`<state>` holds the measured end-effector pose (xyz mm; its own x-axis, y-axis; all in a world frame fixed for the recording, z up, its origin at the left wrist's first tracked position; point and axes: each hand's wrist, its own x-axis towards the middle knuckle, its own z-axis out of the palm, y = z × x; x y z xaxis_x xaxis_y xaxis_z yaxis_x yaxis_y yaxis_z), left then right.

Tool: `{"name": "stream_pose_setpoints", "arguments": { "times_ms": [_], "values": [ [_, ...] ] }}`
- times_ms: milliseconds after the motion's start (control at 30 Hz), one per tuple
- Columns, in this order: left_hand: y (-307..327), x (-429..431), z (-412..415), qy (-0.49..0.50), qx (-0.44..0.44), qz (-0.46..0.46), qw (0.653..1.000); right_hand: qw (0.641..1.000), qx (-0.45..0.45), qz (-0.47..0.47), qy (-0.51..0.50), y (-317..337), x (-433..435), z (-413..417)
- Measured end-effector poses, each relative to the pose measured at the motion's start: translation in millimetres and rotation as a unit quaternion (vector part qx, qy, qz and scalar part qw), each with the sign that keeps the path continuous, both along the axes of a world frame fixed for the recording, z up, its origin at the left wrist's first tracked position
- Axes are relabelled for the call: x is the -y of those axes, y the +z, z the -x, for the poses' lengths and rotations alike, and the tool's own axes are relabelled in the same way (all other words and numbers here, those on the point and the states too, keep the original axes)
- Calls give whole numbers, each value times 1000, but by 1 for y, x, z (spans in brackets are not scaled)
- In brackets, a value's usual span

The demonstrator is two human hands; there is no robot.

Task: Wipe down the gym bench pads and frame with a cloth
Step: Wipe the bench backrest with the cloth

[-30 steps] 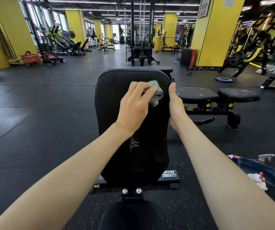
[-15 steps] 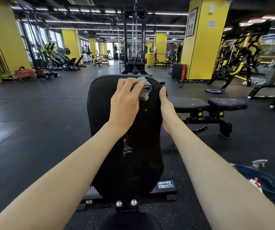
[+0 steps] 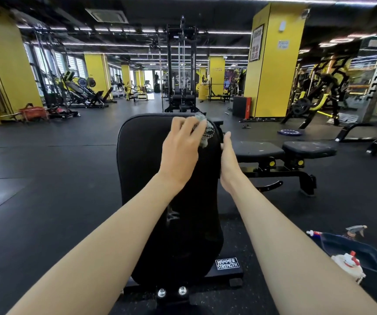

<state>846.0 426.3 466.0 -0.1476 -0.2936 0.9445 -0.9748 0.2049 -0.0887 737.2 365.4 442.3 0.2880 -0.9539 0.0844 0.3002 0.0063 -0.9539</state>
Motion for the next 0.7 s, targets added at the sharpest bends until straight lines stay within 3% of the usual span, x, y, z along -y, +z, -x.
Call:
{"name": "stream_pose_setpoints", "arguments": {
  "times_ms": [200, 333, 500, 600, 700],
  "values": [
    [-12, -2, 1, -41, 188, -43, 980, 998, 47, -39, -17, -5, 9, 0],
    [5, 4, -10, -27, 72, 7, 997, 997, 39, -57, -18, -10, 15, -2],
    [-36, 8, 8, -44, 165, -30, 985, 998, 48, -51, -3, -14, 20, 1],
    [-35, 2, 7, -51, 150, -29, 987, 997, 53, -46, 9, -15, 18, 1],
    [-15, -5, -2, -48, 64, 7, 997, 998, 47, -40, 10, -11, 17, 0]
  ]
}}
